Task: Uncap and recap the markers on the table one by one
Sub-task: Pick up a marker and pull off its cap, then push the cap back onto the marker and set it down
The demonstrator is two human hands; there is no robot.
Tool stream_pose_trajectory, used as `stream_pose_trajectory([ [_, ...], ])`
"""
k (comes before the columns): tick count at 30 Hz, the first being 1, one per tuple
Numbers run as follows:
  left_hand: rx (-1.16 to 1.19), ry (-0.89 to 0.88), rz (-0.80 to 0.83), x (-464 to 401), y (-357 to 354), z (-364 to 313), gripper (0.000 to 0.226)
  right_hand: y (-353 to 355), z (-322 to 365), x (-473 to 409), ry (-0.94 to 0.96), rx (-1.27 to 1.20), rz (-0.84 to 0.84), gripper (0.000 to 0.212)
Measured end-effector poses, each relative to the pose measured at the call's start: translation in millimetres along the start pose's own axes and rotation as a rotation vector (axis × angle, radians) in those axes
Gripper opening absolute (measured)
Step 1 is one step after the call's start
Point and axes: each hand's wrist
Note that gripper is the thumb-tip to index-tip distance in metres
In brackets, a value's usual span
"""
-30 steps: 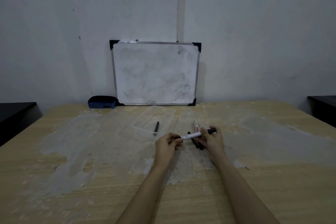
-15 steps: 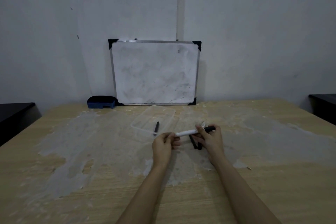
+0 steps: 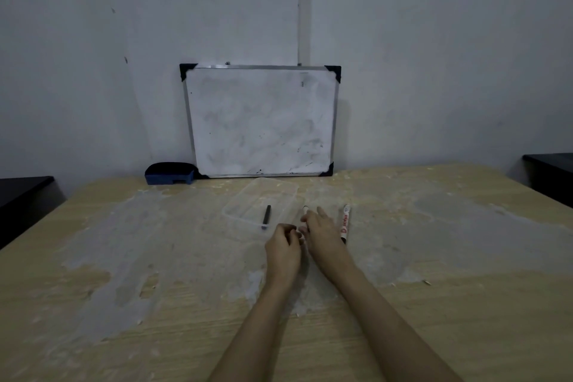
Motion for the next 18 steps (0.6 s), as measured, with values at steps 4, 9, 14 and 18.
stream_pose_trajectory([
  [4, -0.041, -0.015, 0.01, -0.2, 1.0, 0.3, 0.021, -1.3, -6.5, 2.7, 0.017, 0.177, 0.123, 0.041],
  [9, -0.041, -0.039, 0.056, 1.5, -0.4, -0.1, 0.022, 21.3, -9.5, 2.3, -0.254, -0.071, -0.336, 0.031],
  [14, -0.062, -0.06, 0.085, 2.5, 0.7, -0.5, 0.021, 36.8, -30.8, 3.9, -0.684, 0.055, -0.185, 0.045],
  [18, -0.025, -0.094, 0.065, 3.7, 2.6, -5.2, 0.018, 42.8, -36.0, -1.9, -0.688, 0.055, -0.156, 0.046],
])
Point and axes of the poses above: each hand's wrist, its own x-axis away from the middle knuckle, its own y-axis out of the back of the hand, z = x × y, and after that the axes turned 15 degrees about -y, right-handed
